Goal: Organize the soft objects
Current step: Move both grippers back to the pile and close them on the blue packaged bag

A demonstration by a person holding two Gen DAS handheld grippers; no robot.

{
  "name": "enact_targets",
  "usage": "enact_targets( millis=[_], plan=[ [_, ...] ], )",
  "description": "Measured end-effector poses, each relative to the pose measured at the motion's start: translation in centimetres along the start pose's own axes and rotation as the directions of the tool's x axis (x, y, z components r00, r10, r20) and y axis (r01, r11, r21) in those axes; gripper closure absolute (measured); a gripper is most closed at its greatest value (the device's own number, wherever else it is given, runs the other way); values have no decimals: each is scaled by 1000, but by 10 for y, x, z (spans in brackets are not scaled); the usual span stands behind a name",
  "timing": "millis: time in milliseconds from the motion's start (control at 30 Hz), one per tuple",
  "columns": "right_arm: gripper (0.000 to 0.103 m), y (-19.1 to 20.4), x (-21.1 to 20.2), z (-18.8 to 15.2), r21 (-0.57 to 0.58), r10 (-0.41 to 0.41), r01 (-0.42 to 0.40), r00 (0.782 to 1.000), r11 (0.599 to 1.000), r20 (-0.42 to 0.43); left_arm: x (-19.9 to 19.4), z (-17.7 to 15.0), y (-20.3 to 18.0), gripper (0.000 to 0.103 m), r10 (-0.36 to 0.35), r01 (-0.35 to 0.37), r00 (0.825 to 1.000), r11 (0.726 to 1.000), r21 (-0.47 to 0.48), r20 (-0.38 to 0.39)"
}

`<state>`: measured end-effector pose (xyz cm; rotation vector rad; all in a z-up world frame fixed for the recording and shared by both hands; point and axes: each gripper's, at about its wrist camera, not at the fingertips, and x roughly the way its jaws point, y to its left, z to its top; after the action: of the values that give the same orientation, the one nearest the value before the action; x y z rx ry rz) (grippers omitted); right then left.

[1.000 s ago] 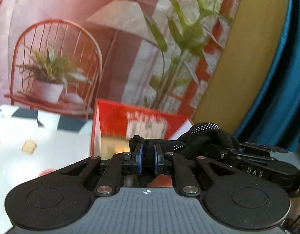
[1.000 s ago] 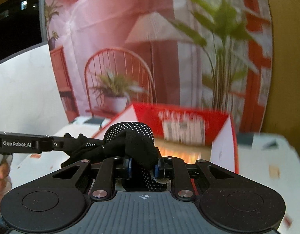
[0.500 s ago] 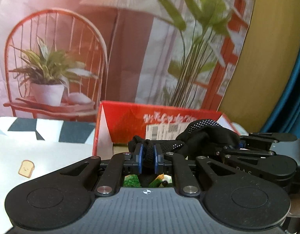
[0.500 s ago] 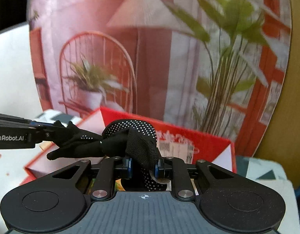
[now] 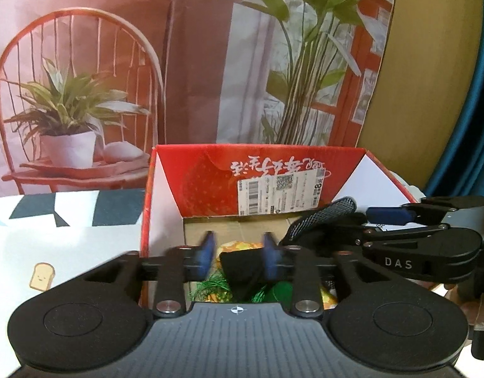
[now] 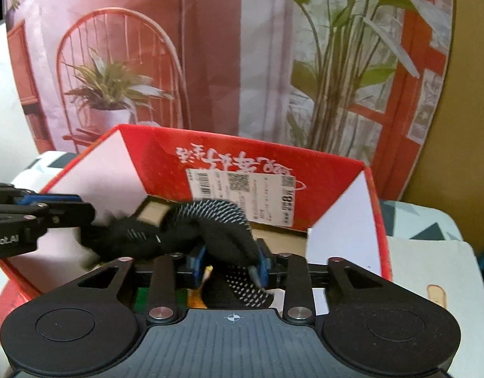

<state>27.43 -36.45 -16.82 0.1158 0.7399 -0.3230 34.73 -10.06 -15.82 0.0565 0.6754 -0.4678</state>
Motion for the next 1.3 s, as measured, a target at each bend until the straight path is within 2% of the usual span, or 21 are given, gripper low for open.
enact_targets(
  millis=[67, 100, 200, 367, 567, 800, 1067, 1300],
  plan=[
    [51, -2, -4, -1, 13, -19, 19, 1000, 1000, 8, -6, 1, 1, 60, -5, 5, 1000, 1000, 1, 9],
    [50, -4, -6, 0, 20, -21, 20, 1000, 1000, 10, -10, 1, 1, 60, -13, 13, 1000, 1000, 1, 11],
    [50, -7, -16, -3, 46, -9, 8, 1000, 999, 27, -24, 0, 0, 60, -29, 29, 999, 1000, 10, 25],
    [50, -6, -49, -13, 79, 19, -28, 994, 996, 107, -52, -8, -1, 59, -58, 57, 998, 998, 14, 38],
    [50, 0, -93, -32, 93, 41, -62, 978, 994, 204, -88, -34, 1, 59, -95, 96, 995, 995, -4, 33],
    [50, 10, -135, -65, 106, 77, -107, 964, 989, 254, -117, -77, 6, 59, -128, 127, 992, 990, -64, -4],
    [50, 21, -158, -113, 124, 114, -144, 968, 982, 226, -123, -128, 11, 59, -168, 155, 983, 976, -154, -74],
    [50, 37, -155, -159, 126, 182, -193, 979, 973, 95, -112, -168, 10, 60, -194, 155, 966, 964, -217, -171]
  ],
)
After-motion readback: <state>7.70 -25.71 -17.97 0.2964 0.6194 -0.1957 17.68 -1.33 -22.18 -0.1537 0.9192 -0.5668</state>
